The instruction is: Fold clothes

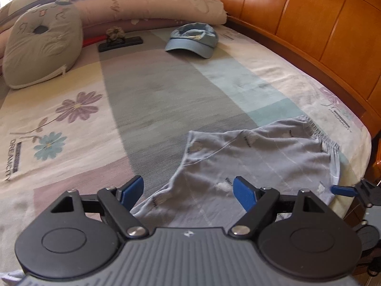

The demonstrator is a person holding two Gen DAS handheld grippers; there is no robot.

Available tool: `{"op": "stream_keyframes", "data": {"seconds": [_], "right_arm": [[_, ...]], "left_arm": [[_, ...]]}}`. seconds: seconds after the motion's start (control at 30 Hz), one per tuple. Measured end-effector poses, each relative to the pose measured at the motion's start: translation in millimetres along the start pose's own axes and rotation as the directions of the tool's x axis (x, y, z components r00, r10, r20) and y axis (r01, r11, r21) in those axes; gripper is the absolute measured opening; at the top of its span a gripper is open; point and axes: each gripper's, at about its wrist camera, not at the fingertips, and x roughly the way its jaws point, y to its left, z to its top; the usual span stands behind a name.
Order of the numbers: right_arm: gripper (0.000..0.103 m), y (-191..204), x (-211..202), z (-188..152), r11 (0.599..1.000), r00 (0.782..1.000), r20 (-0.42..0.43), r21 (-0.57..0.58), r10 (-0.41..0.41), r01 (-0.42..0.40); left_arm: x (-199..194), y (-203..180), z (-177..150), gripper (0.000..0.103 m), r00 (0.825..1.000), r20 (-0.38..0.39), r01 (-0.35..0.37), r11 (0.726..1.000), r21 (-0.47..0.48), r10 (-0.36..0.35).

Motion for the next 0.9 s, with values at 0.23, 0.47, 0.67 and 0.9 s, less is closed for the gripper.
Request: {"op": "stream_keyframes", "data": {"seconds": [0.23,0.47,0.67,0.9], "right_arm": [[0.103,19.3,-5.2,24.3,1.0,0.999,0.039,-0.007,0.029,-0.029],[0.103,28.4,-4.0,5.0,0.999,0.998,-0.034,0.01,0.05,-0.049],[0.103,53.5,-7.4,38.1,0.995,0.991,0.09,-0.003,0.103,-0.103],[0.103,86.2,10.3,19.3,0.988,0.993,-0.008,-0.098,0.117,-0.118]], "left_arm": [[-6.5,7.8,-5.2,0.083,0.999,0.008,0.039,0.999,-0.019,-0.039],[-19.1,26.1,-18.9,0.083,1.0,0.006,0.024,1.0,-0.019,-0.024],[-24.2,32.5,-24.3,0.083,0.999,0.016,0.037,0.999,-0.024,-0.037],[-26.3,45.4,-33.1,0.084,0.999,0.008,0.042,0.998,-0.05,-0.042]]}}
